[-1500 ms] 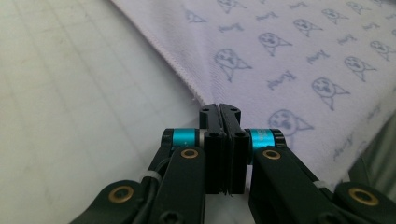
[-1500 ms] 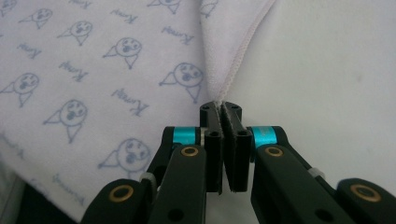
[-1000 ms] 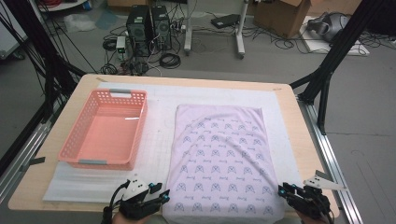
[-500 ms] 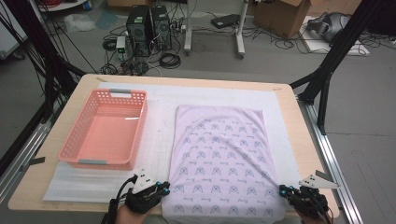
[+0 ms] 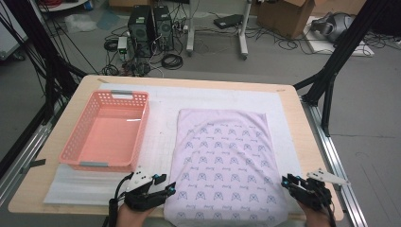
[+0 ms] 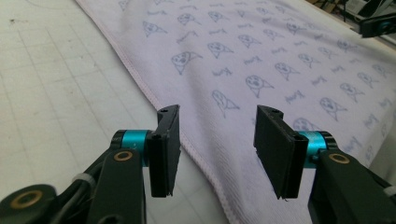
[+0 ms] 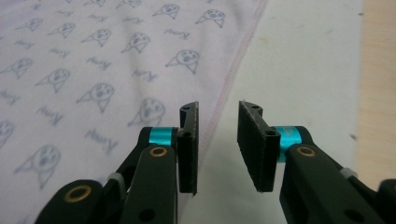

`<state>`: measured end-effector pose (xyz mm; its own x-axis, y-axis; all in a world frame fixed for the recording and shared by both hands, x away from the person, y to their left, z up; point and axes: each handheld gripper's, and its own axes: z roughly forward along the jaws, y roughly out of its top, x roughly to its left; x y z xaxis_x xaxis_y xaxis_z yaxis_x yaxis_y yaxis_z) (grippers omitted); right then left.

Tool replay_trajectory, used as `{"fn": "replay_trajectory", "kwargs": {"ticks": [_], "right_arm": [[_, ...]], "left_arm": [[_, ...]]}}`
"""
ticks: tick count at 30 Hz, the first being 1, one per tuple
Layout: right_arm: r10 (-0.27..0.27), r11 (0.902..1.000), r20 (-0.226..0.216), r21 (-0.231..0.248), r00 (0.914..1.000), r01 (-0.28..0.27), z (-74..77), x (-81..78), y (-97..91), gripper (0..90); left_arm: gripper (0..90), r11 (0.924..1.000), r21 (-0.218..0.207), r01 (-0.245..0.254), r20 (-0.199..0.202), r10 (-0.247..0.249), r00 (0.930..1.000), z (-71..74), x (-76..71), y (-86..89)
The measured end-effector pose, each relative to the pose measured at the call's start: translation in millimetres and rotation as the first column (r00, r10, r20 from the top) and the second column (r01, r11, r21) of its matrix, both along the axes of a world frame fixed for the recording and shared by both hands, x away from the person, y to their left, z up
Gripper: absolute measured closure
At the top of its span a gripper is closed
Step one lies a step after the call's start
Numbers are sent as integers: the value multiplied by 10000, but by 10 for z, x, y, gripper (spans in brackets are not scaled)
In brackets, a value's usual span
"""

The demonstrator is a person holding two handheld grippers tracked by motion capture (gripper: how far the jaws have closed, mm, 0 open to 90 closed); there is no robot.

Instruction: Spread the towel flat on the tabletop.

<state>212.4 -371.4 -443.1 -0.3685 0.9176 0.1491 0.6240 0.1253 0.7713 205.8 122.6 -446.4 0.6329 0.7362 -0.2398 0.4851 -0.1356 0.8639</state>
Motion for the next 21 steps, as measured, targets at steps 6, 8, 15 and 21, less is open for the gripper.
{"fn": "replay_trajectory", "kwargs": {"ticks": [6,8,15,21], "right_arm": [[-65,9920,-178,-1260,9998,42,-22,133,99,871],[-123,9918,-283,-1273,9995,86,-11,118,63,837],[-199,9972,326,-714,9993,222,98,13,-53,504],[74,9992,731,-394,9973,-45,168,-5,-45,379]], "left_arm": [[472,9994,-291,-200,-34,199,9998,2,86,97],[465,9992,-305,-248,21,249,9997,18,95,131],[405,9992,-406,-3,338,17,9994,95,126,138],[364,9988,-427,223,767,-189,9969,171,197,116]]}}
